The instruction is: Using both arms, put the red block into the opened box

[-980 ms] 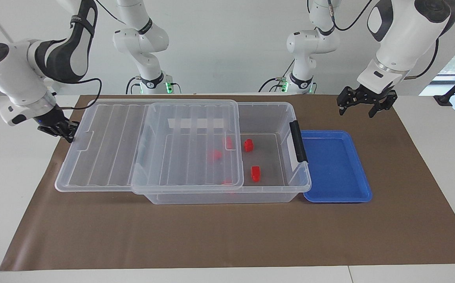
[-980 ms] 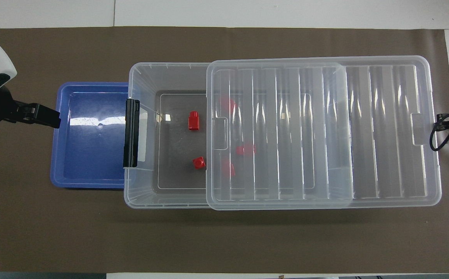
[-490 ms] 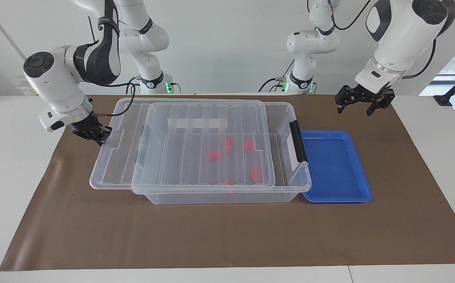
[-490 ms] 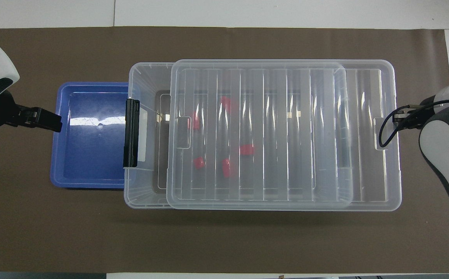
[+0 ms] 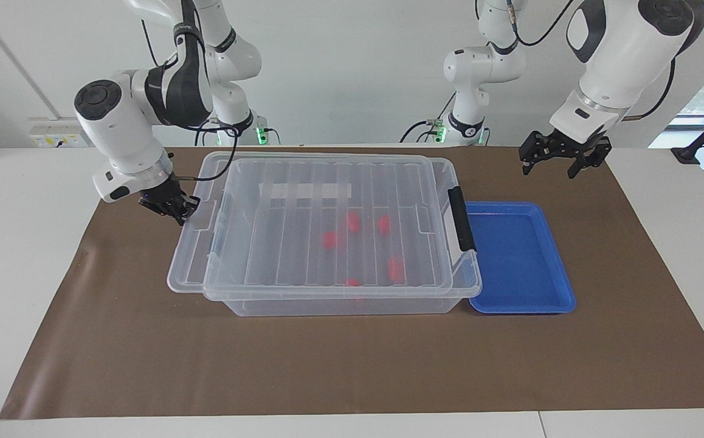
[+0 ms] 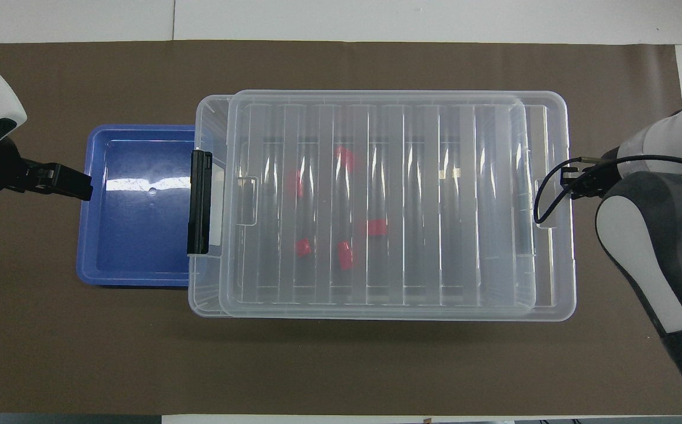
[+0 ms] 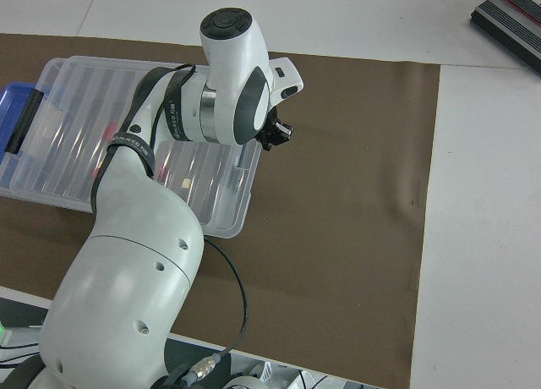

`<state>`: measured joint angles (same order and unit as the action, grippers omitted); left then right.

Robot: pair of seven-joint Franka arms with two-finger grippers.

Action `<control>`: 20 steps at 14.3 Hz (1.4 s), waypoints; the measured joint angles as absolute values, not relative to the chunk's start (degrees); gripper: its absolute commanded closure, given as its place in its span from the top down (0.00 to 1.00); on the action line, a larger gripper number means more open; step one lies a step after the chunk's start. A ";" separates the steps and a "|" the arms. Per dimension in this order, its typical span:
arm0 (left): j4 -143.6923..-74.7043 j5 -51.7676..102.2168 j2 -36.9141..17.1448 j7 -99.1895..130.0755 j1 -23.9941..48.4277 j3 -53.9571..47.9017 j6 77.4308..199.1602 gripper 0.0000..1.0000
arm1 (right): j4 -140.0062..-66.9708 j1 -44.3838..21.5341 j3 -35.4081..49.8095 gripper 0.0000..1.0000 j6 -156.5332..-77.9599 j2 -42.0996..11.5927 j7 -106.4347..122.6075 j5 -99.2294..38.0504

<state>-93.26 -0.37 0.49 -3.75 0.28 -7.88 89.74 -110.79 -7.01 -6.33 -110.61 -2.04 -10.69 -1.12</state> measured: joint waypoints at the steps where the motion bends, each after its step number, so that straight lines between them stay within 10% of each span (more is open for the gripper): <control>1: -93.26 -0.37 0.59 -3.75 0.28 -7.82 89.74 1.00 | -110.80 -7.02 -5.53 0.00 -110.63 -2.03 -11.95 -1.08; 20: -93.28 0.96 1.03 -5.64 1.30 -2.23 89.81 1.00 | -105.13 -6.18 -2.48 0.10 -105.62 -1.33 -16.41 -1.09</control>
